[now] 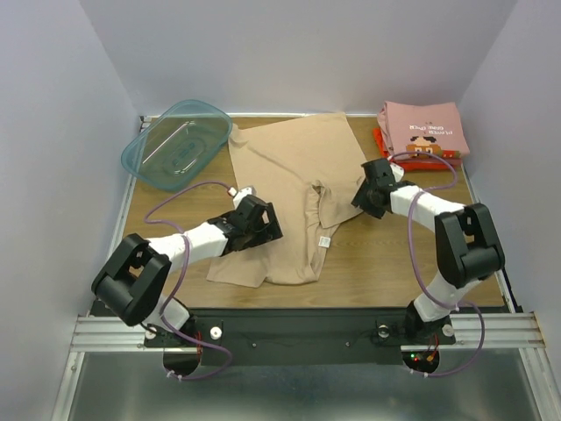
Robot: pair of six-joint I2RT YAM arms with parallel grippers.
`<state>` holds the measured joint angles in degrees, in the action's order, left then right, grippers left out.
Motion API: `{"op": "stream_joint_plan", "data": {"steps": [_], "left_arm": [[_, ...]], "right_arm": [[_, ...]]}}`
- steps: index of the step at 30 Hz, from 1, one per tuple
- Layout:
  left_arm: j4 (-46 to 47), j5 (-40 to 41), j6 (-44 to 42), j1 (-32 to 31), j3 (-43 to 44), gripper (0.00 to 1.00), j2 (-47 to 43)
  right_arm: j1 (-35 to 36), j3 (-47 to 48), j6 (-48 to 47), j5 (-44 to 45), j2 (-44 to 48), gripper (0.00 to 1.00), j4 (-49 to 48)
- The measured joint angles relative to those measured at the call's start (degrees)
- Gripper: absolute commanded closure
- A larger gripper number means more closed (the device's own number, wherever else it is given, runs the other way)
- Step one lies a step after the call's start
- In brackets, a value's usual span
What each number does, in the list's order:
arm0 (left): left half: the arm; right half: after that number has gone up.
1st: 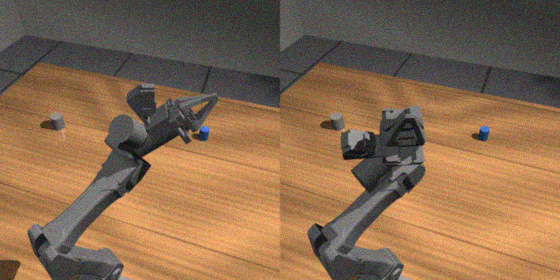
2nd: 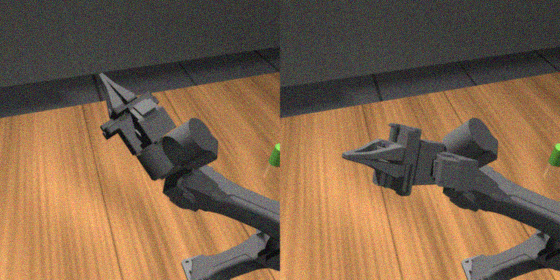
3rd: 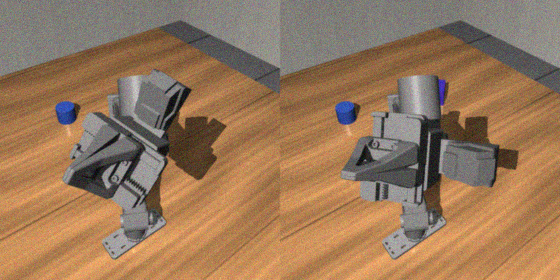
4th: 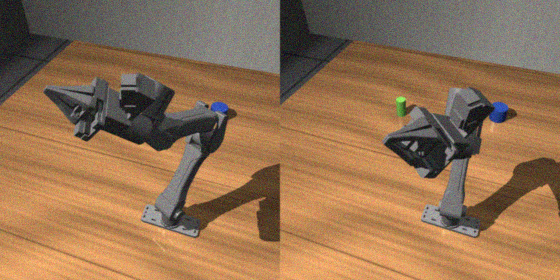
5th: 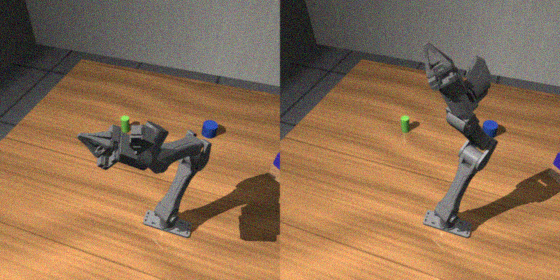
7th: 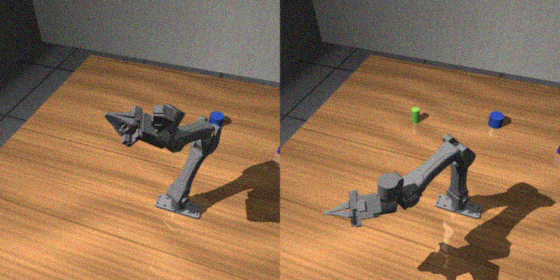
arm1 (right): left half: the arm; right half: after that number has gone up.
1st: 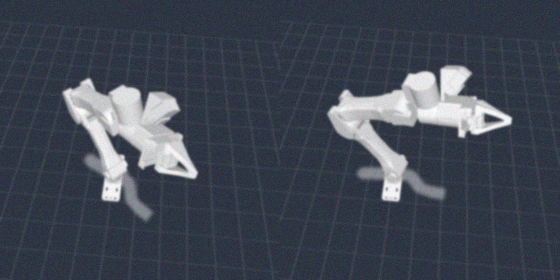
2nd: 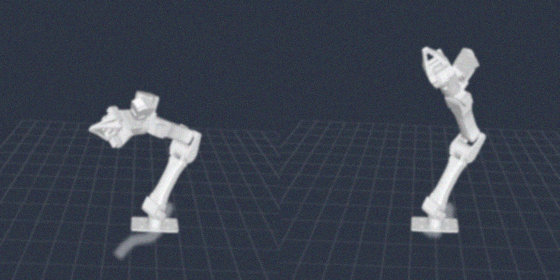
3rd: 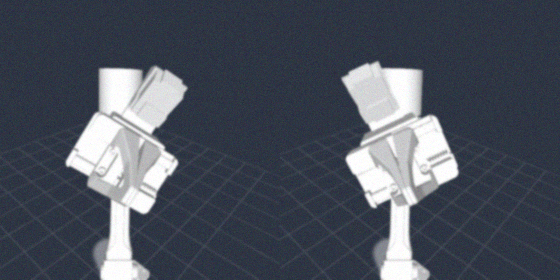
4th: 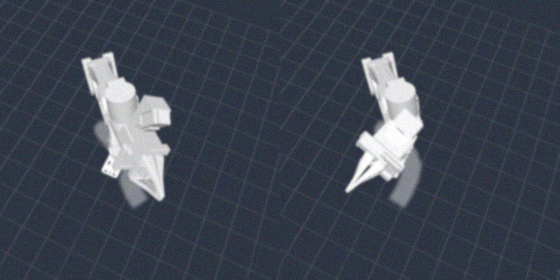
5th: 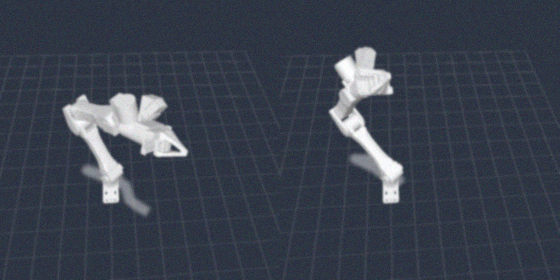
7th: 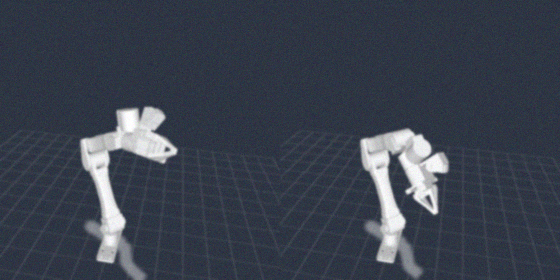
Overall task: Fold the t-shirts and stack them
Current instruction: Flatten the tshirt out
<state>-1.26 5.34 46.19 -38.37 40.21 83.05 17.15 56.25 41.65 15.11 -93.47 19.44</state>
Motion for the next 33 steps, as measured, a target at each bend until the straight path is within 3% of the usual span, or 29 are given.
{"op": "stream_joint_plan", "data": {"steps": [4,5,8,12,19,22,26,33], "left_arm": [[-1.0,1.3,0.2,-3.7,0.0,0.01,-1.9],[-2.0,2.5,0.4,-5.5,0.3,0.01,-2.9],[-4.5,5.6,0.4,-11.6,3.2,0.02,-5.3],[-5.7,8.7,0.0,-19.9,9.7,0.04,-5.1],[-7.4,10.4,-1.4,-29.2,21.7,0.09,9.9],[-10.7,12.0,-1.9,-32.3,26.8,0.11,18.7],[-15.9,14.0,-1.9,-34.9,31.0,0.15,24.0],[-21.6,18.1,0.5,-35.0,35.5,0.37,27.2]], "right_arm": [[-2.1,1.1,1.1,-1.6,-4.9,0.55,-3.1],[-2.2,1.3,1.3,-1.6,-5.1,0.67,-4.1],[-2.3,1.5,2.0,-1.8,-6.6,0.86,-5.6],[-2.8,1.1,2.1,-1.7,-6.6,0.98,-5.8],[-3.5,-0.9,0.7,-0.7,-1.1,1.00,-4.4],[-4.5,-0.4,-0.8,0.3,3.7,1.00,-3.4],[-5.9,1.9,-3.0,2.7,9.2,1.00,-0.8],[-6.8,4.7,-6.1,5.4,16.4,1.00,3.6]]}}
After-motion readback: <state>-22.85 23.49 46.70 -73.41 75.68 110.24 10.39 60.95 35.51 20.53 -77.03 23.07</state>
